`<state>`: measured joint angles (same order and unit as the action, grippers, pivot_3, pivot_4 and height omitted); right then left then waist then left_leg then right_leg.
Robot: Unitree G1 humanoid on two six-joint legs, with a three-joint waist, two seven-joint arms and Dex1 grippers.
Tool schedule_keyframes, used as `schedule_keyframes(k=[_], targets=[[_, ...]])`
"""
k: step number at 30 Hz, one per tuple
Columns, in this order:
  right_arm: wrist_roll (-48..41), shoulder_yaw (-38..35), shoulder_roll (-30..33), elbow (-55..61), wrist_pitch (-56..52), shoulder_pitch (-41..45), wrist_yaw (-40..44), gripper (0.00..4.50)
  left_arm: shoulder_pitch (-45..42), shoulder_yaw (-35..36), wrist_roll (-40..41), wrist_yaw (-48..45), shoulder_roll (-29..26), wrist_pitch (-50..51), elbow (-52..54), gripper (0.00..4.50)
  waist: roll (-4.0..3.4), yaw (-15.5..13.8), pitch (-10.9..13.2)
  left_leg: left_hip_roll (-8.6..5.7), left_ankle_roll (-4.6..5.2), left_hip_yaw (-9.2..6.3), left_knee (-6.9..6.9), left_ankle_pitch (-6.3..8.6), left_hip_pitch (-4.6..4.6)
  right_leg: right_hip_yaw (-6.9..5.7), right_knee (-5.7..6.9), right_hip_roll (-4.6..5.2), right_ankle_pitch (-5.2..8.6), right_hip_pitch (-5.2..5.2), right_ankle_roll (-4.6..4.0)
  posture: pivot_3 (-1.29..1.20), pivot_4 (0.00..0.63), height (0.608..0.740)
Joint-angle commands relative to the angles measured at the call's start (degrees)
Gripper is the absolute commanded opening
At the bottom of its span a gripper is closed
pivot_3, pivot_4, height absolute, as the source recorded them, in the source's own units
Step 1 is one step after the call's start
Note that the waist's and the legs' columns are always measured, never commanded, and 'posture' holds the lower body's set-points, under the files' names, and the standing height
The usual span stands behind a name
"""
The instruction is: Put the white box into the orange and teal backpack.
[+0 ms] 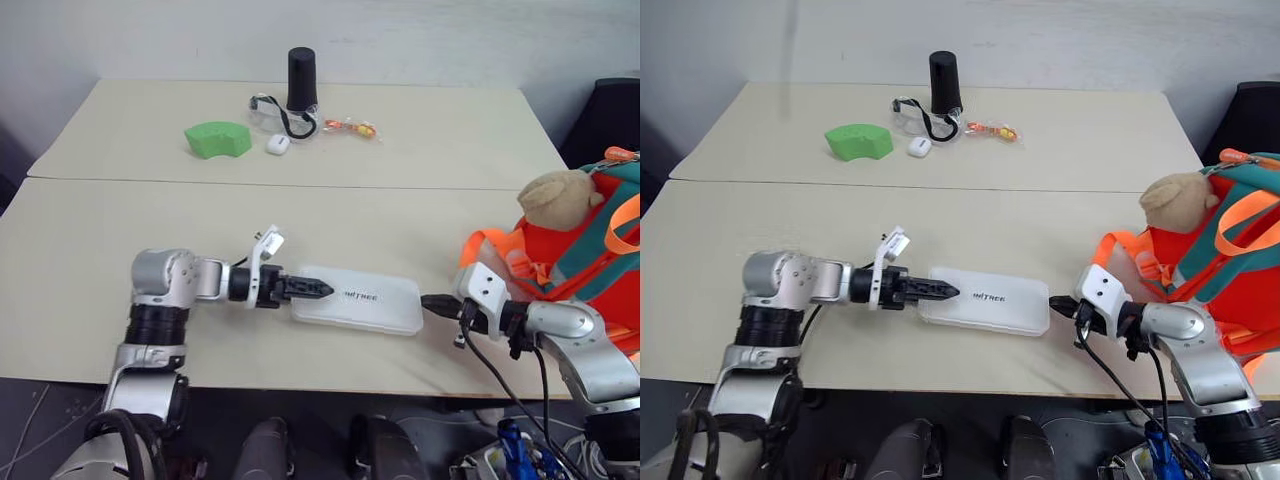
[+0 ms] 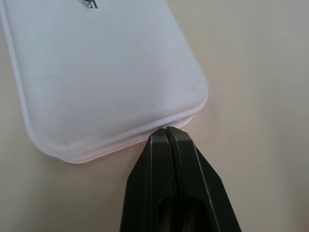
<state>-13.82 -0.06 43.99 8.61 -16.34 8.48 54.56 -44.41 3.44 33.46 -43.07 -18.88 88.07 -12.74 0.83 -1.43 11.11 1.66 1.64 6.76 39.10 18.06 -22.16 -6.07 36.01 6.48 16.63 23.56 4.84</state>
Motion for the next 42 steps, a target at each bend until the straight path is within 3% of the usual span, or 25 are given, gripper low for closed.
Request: schedule_keyframes(k=[1,6,13,17,20,24,27,32,38,39,42], targets=[[-0.38,-0.09,-0.56,2.21,0.32,0.06,-0.32,0.0,-1.97,-1.74,0.93,0.15,1.78,-0.26,-1.92,4.46,0.0,0.1,0.0,0.01,0.0,0.0,0.0,0.0,0.0,0.0,0.0,-0.01,0.0,0.0,0.0,0.0,0.15,0.74],[-0.21,-0.16,-0.74,3.03,0.26,-0.95,-0.86,0.0,-4.94,-3.97,1.3,-1.3,2.29,-1.85,-4.54,4.46,0.0,0.1,0.0,0.03,-0.04,0.01,0.0,-0.02,0.01,-0.01,0.0,-0.03,0.0,0.01,0.0,0.0,0.15,0.74],[-0.59,-1.93,-0.61,4.86,0.06,-3.83,-2.3,0.0,-6.3,-6.01,2.38,-5.32,-0.69,-3.54,-5.53,2.34,0.0,0.17,0.0,0.05,-0.06,0.01,0.0,-0.01,-0.01,-0.01,-0.02,-0.03,0.0,0.03,0.0,0.0,0.15,0.74],[-4.77,-6.58,-1.06,9.57,-3.33,-7.65,-3.72,0.0,-5.19,-5.03,3.51,-7.1,-3.15,-4.12,-4.12,1.39,0.0,0.18,0.0,0.07,-0.08,0.0,0.0,-0.01,0.0,0.0,-0.01,-0.02,0.0,0.03,-0.01,0.0,0.15,0.74],[-11.65,-14.6,-1.62,15.71,-8.35,-12.92,-5.03,0.0,-3.62,-2.91,5.12,-9.33,-6.29,-6.37,-1.43,1.29,0.0,0.3,0.0,0.11,-0.12,0.0,-0.01,-0.01,-0.02,0.03,-0.01,-0.02,0.01,0.06,-0.02,0.0,0.15,0.74],[-20.76,-27.73,-2.14,22.51,-15.12,-20.53,-7.07,0.0,-0.34,-1.77,8.7,-18.31,-14.4,-12.5,7.0,1.29,-0.01,0.58,0.01,0.19,-0.18,0.02,-0.06,0.02,-0.05,0.08,-0.02,0.02,0.03,0.13,-0.06,0.0,0.15,0.74],[-29.82,-40.82,-1.91,23.8,-21.98,-25.74,-8.21,0.52,2.86,0.77,10.78,-25.48,-21.27,-18.6,14.4,1.29,-0.02,0.5,0.01,0.17,-0.19,0.01,-0.07,0.04,-0.03,0.08,-0.04,0.07,0.05,0.11,-0.09,0.0,0.15,0.74],[-36.96,-53.6,-0.26,21.48,-27.48,-30.74,-8.28,2.18,4.33,4.91,15.33,-28.75,-25.63,-21.3,20.9,1.29,-0.02,-0.11,0.01,0.17,-0.13,-0.07,-0.11,0.13,-0.02,0.05,-0.16,0.14,0.07,0.02,-0.13,0.0,0.15,0.74],[-36.82,-53.76,0.8,16.08,-28.81,-27.06,-12.96,4.26,3.99,6.69,18.26,-25.11,-23.82,-23.68,25.64,1.29,-0.04,0.2,0.01,0.15,-0.03,-0.05,-0.11,0.2,0.02,0.09,-0.14,0.16,0.06,-0.01,-0.12,0.0,0.15,0.74],[-36.39,-53.51,0.94,15.65,-28.7,-26.87,-13.23,4.47,3.67,6.82,18.64,-24.1,-23.31,-23.64,25.93,1.29,-0.04,0.18,0.01,0.15,-0.04,-0.04,-0.12,0.19,0.02,0.1,-0.12,0.13,0.06,0.01,-0.12,0.0,0.15,0.74],[-36.58,-54.95,1.23,14.86,-29.19,-27.98,-13.13,4.47,3.34,7.26,20.01,-22.32,-22.71,-23.84,27.39,1.29,-0.04,0.1,0.01,0.16,-0.05,-0.04,-0.12,0.17,0.01,0.07,-0.09,0.06,0.06,0.02,-0.12,0.0,0.15,0.74]])
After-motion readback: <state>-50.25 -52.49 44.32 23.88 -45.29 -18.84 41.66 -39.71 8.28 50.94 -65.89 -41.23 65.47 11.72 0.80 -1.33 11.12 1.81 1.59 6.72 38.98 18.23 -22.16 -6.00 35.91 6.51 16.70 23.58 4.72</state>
